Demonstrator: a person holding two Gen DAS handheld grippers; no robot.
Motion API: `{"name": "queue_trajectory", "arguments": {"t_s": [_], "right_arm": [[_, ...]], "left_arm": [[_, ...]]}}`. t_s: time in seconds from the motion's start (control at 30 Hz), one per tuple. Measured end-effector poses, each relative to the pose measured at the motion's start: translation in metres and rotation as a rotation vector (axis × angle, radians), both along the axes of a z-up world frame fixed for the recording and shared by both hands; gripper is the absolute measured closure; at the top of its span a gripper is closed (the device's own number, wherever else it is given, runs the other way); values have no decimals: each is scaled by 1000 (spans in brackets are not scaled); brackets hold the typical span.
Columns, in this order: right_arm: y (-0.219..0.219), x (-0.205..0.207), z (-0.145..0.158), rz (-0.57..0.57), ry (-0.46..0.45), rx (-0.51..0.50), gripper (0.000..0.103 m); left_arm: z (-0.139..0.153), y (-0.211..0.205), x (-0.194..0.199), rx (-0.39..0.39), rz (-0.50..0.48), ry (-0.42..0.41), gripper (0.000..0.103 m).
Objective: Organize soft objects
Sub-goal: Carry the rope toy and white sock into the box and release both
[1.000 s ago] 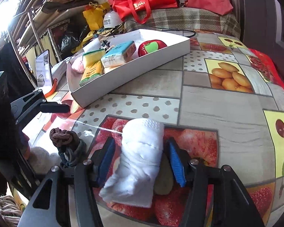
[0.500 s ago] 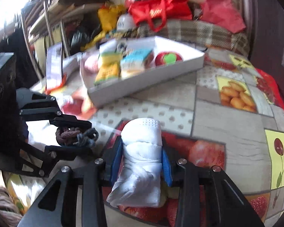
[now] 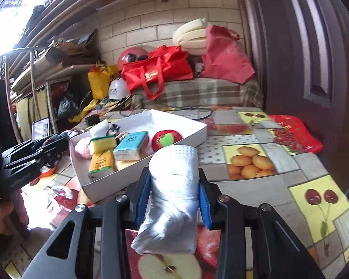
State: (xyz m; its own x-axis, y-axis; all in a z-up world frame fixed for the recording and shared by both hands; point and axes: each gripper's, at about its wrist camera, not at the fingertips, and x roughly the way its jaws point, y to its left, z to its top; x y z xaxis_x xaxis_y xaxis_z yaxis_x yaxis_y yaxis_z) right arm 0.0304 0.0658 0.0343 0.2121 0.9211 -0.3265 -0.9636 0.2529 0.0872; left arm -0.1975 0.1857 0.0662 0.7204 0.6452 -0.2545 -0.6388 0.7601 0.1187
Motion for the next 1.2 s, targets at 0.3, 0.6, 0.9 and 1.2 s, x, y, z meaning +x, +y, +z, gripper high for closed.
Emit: {"name": "queue_trajectory", "arguments": {"t_s": [0.3,0.6,0.9,1.2], "right_arm": [[38,-16,-1,65,21,-39,66],[79,-27,1,129,83,-44,66],[111,-45,0,195,50,-121,66],[166,-8,4,40,52,-132,66]], "left_arm": [[-1,46,6,-91,75,-3,72],[-4,67,14,-154,93,10,72],[-6,82,24,-193,98,35,72],[-5,79,23,-180,94,30,72]]}}
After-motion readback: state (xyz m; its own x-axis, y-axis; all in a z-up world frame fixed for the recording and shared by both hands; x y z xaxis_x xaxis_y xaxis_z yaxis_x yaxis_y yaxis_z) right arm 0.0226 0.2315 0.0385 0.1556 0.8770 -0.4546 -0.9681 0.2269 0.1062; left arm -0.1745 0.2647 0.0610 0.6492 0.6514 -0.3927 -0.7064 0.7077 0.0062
